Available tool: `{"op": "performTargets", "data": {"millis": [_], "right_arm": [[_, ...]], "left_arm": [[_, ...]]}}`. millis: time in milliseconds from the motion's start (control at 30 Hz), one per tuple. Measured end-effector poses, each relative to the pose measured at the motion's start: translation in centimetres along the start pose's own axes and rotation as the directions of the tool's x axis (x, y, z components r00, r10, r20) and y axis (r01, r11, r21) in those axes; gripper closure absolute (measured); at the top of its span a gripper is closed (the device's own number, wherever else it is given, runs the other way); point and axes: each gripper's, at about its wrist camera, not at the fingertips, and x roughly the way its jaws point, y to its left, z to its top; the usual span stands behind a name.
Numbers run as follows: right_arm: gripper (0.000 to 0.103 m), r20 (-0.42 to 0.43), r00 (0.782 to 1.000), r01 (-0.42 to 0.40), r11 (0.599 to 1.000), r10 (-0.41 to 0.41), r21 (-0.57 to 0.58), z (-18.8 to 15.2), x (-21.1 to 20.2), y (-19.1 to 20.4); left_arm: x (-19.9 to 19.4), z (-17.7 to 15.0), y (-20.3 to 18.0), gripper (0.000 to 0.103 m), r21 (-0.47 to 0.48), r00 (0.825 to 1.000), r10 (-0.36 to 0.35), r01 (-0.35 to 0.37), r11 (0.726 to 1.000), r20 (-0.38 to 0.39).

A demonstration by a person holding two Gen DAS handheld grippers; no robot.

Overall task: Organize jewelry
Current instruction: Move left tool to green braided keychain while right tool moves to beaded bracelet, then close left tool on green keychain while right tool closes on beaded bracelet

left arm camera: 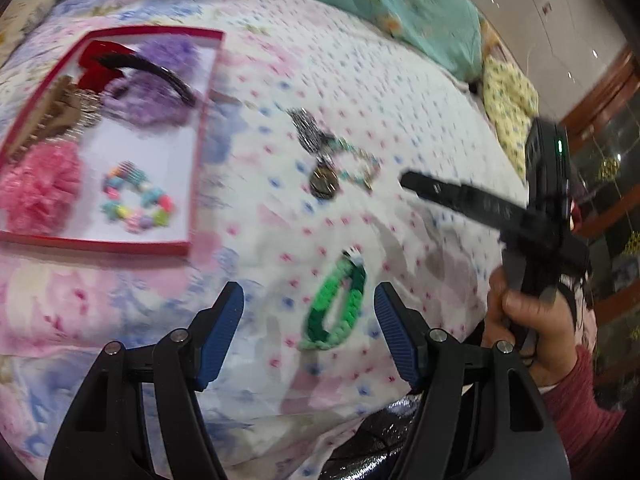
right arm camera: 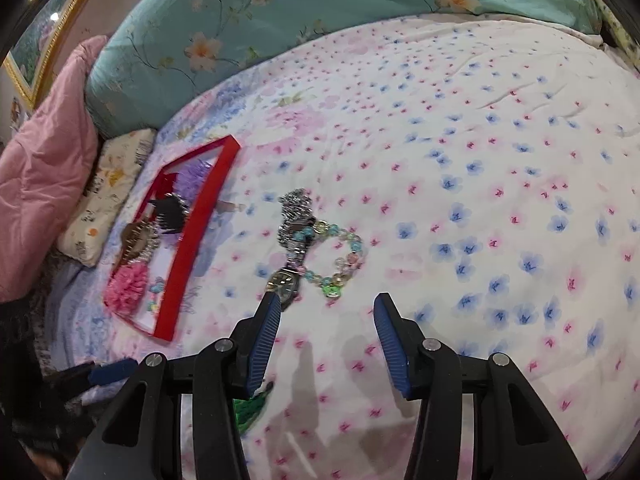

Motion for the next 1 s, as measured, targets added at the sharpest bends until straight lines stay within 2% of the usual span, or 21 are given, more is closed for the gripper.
{"op": "performTargets", "data": {"millis": [200, 300, 367, 433, 533, 567, 600, 633, 667, 700, 833, 1000], "right_arm": [[0.059, -0.006, 1.0, -0.001, 1.0, 0.001, -0.002, 0.7, 1.0, -0.4], [0.064, -0.009, 1.0, 0.015, 1.0, -0.016, -0.012, 1.3, 1.9, -0.4], [0.065, -0.026, 0.999, 0.022, 1.0, -0.023, -0.008, 1.6, 2.8, -0.6], [0.067, -0.063, 0.998, 0.022, 1.0, -0.022, -0.007, 1.5, 4.2, -0.7], [0.069, -0.054, 0.998, 0.016, 0.999, -0.018, -0.036, 1.3, 5.1, -0.3], [0.069, -0.051, 0.999, 0.013, 0.999, -0.015, -0.036, 1.4, 5.2, -0.2], [0.074, -0.053, 0.998, 0.015, 0.999, -0.017, -0.036, 1.5, 5.4, -0.2], [0.086, -0.055, 0.998, 0.022, 0.999, -0.024, -0.035, 1.6, 5.5, -0.2], [0.092, -0.058, 0.998, 0.03, 0.999, -0.032, -0.029, 1.6, 5.7, -0.5], [0.093, -0.059, 0.998, 0.015, 1.0, -0.015, -0.013, 1.6, 5.8, -0.9], [0.103, -0.053, 0.998, -0.021, 0.999, 0.022, 0.036, 1.5, 5.0, -1.6], [0.103, -0.023, 1.0, -0.019, 0.999, 0.02, 0.03, 1.3, 3.4, -1.3]], "left_arm": [[3.1, -0.7, -1.9, 0.036, 0.057, 0.997, -0.009, 0.013, 0.998, -0.082], [4.7, -0.9, -2.2, 0.036, 0.064, 0.993, 0.012, -0.004, 0.998, -0.121], [5.7, -1.1, -2.3, 0.036, 0.061, 0.989, 0.001, 0.008, 0.998, -0.145], [6.3, -1.3, -2.7, 0.036, 0.084, 0.989, 0.02, -0.008, 0.996, -0.143], [6.5, -1.3, -3.6, 0.036, 0.124, 0.991, 0.045, -0.028, 0.992, -0.13], [6.6, -1.3, -3.7, 0.04, 0.131, 0.991, 0.045, -0.028, 0.991, -0.128], [6.7, -1.2, -3.8, 0.051, 0.136, 0.991, 0.046, -0.029, 0.99, -0.128], [6.8, -1.2, -3.9, 0.057, 0.141, 0.99, 0.05, -0.032, 0.989, -0.129], [6.8, -1.2, -3.8, 0.073, 0.143, 0.99, 0.048, -0.029, 0.989, -0.133], [7.0, -1.2, -3.7, 0.085, 0.136, 0.989, 0.037, -0.018, 0.991, -0.142], [6.7, -1.1, -3.4, 0.086, 0.106, 0.991, -0.001, 0.016, 0.994, -0.137], [5.5, -1.3, -2.6, 0.086, 0.071, 0.992, -0.041, 0.05, 0.996, -0.12]]}}
